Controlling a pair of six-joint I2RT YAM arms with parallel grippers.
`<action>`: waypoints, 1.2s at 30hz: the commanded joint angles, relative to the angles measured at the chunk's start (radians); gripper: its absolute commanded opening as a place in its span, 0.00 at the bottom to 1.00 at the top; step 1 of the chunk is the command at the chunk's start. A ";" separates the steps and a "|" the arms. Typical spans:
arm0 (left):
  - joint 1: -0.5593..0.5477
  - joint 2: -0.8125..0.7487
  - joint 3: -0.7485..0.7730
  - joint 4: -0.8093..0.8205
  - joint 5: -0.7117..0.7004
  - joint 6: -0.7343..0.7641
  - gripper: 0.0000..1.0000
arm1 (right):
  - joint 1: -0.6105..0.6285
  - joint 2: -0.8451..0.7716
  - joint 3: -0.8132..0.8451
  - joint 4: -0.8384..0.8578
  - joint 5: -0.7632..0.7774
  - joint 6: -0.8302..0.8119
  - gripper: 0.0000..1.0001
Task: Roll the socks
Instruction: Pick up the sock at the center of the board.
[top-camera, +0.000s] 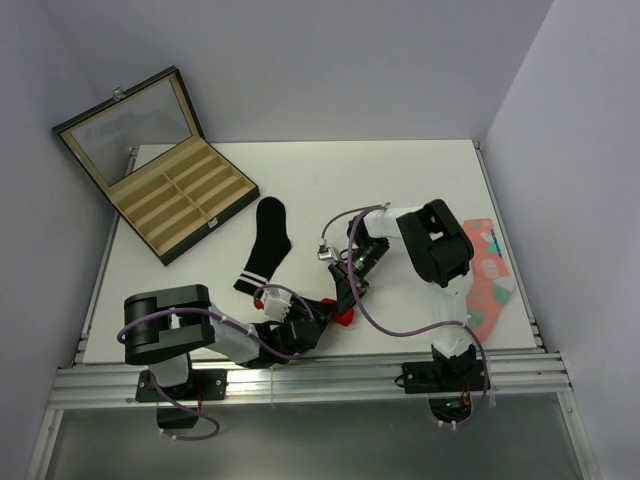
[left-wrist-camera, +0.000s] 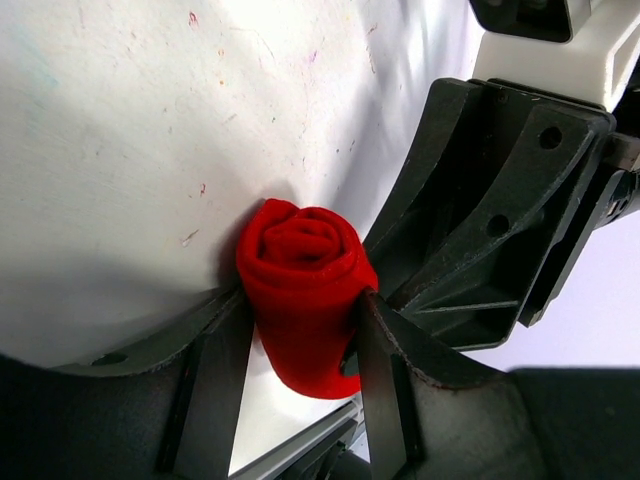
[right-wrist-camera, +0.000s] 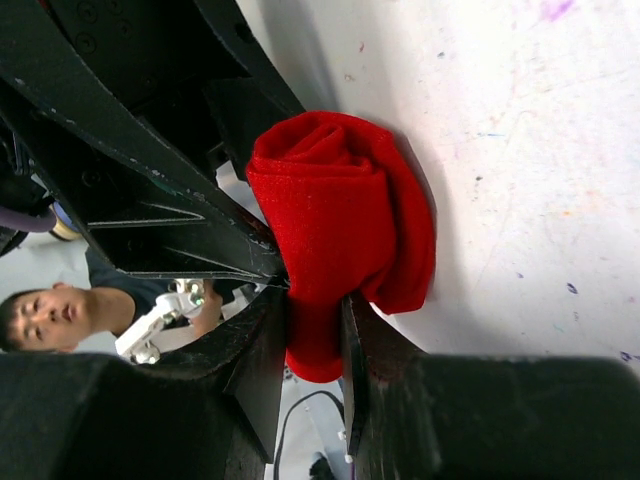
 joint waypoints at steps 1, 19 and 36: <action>-0.005 0.031 0.031 -0.026 0.052 -0.029 0.50 | 0.041 -0.006 0.042 -0.159 -0.247 -0.068 0.16; 0.003 0.039 0.037 0.031 0.026 -0.002 0.39 | 0.092 -0.012 0.046 -0.228 -0.233 -0.138 0.16; 0.029 0.019 0.018 0.097 0.024 0.096 0.00 | 0.092 -0.079 0.006 -0.121 -0.159 -0.035 0.32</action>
